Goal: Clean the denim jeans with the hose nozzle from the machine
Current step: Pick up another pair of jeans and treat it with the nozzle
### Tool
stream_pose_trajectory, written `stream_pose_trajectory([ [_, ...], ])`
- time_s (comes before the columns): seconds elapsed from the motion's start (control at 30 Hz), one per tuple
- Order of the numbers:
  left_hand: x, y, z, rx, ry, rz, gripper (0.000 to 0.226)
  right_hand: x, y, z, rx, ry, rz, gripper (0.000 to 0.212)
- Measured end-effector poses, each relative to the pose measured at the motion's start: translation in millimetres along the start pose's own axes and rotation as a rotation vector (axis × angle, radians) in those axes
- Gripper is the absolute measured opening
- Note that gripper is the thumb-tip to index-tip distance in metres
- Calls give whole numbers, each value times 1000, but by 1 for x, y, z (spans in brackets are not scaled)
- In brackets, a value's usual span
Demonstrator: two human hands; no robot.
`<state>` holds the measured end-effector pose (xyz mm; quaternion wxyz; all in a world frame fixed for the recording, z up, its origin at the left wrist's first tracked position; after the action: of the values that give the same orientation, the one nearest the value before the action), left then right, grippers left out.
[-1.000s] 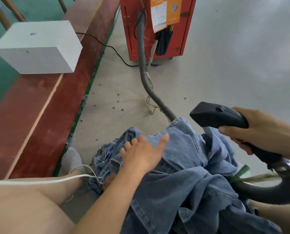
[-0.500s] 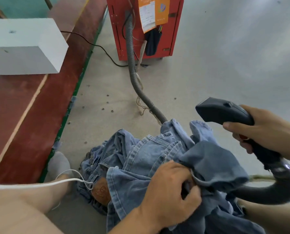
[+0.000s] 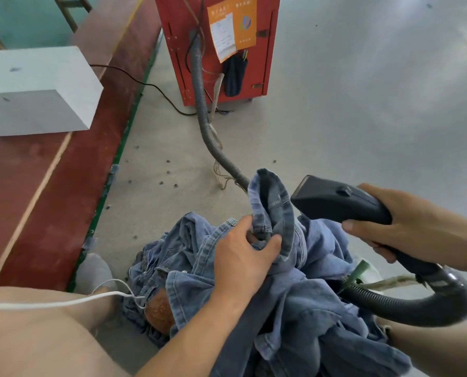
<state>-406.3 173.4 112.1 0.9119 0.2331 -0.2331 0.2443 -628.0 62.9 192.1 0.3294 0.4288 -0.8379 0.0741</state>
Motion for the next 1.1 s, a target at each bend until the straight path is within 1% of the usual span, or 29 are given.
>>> stream_pose_trajectory([
  [0.07,-2,1,1,-17,52,-22,25,-3,0,-3,0,-23,-38,13],
  [0.1,-6,3,1,-10,108,-68,19,-6,-1,-4,-1,-35,-67,12],
  [0.17,-18,11,0,18,258,-225,19,-13,-6,-8,-1,-51,-104,12],
  [0.23,-26,19,-2,32,336,-342,20,-18,-15,-8,-9,-64,-70,15],
  [0.27,-27,20,-4,28,325,-350,21,-18,-19,-6,-22,-81,-24,16],
  [0.3,-25,21,-5,13,291,-319,22,-16,-22,-4,-33,-103,32,17],
  [0.33,-22,19,-6,-7,237,-257,22,-12,-24,-1,-39,-131,84,17],
  [0.37,-16,17,-6,-39,176,-160,24,-8,-23,0,-43,-167,119,16],
  [0.43,-5,14,-4,-102,97,32,29,-3,-18,2,-44,-247,106,11],
  [0.47,-3,14,-2,-136,96,78,32,-4,-15,3,-48,-275,50,15],
  [0.53,-6,15,2,-229,105,60,32,-16,-8,3,-78,-282,-121,24],
  [0.57,-10,17,4,-274,105,19,33,-24,-8,2,-83,-278,-181,23],
  [0.6,-15,18,4,-310,113,-27,37,-30,-11,2,-83,-277,-198,19],
  [0.63,-19,20,4,-338,129,-66,42,-33,-15,3,-86,-280,-163,14],
  [0.67,-21,22,5,-359,145,-92,48,-33,-22,5,-93,-285,-88,9],
  [0.73,-24,24,6,-384,141,-117,61,-22,-33,14,-135,-272,96,9],
  [0.77,-25,23,5,-385,121,-132,65,-17,-36,16,-163,-279,158,11],
  [0.8,-26,22,4,-363,87,-159,63,-12,-38,16,-179,-291,189,13],
  [0.83,-27,19,3,-305,65,-199,51,-9,-39,14,-174,-293,191,14],
  [0.87,-29,17,0,-216,92,-272,35,-8,-39,11,-151,-284,177,16],
  [0.9,-31,14,-1,-107,134,-377,27,-8,-38,8,-132,-266,160,19],
  [0.97,-36,6,-10,139,300,-538,43,-9,-33,5,-128,-197,142,33],
  [1.0,-36,3,-11,199,353,-577,40,-8,-29,4,-124,-145,142,39],
  [1.07,-30,-2,-6,114,238,-521,18,-2,-21,1,-76,-42,187,39],
  [1.1,-29,-3,-6,82,159,-469,16,4,-15,0,-44,-14,228,35],
])
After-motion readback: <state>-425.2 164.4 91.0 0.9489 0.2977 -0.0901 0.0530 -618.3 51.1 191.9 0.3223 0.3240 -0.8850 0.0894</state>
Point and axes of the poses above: each hand's wrist, its own y-axis away from the middle knuckle, its own x-axis out of the back of the hand, z = x × y, the point moved 6 cm from there along -y, towards the middle knuckle, and after that the axes turned 15 degrees about x, right-handed, at the moved point
